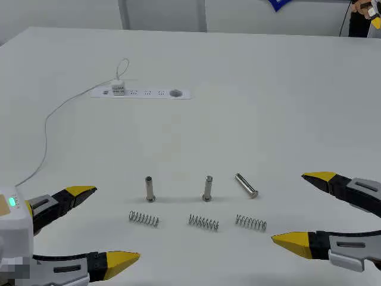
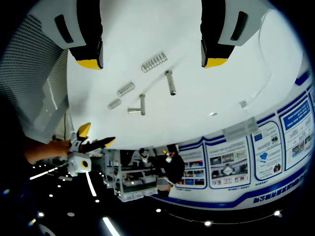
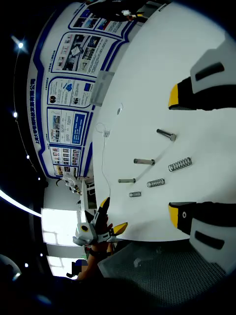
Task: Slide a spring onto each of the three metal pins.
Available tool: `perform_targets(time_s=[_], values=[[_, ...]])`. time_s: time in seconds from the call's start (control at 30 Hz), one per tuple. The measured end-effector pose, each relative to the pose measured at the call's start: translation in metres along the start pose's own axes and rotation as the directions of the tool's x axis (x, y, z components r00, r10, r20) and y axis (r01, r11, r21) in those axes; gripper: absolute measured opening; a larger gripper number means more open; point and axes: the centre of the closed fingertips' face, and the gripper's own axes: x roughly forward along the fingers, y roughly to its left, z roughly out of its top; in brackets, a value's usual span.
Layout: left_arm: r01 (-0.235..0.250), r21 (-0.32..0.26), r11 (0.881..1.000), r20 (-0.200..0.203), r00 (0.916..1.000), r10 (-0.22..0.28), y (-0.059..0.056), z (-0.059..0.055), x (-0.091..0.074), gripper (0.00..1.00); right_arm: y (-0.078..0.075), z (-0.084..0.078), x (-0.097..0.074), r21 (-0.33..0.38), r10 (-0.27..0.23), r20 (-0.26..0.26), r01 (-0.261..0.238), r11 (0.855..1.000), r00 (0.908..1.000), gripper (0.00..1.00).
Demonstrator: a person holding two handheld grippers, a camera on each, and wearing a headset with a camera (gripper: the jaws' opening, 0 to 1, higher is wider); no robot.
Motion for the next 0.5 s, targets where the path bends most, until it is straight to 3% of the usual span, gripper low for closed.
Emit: perform_targets(time_s=[0.5], values=[[0.003,0.004,1.0,-0.003,1.0,-0.003,-0.0013,0.0015,0.0,0.83,-0.0013,-0.0018,-0.0014,0.004,-0.004,-0.014,0.004,1.0,0.9999,0.76]])
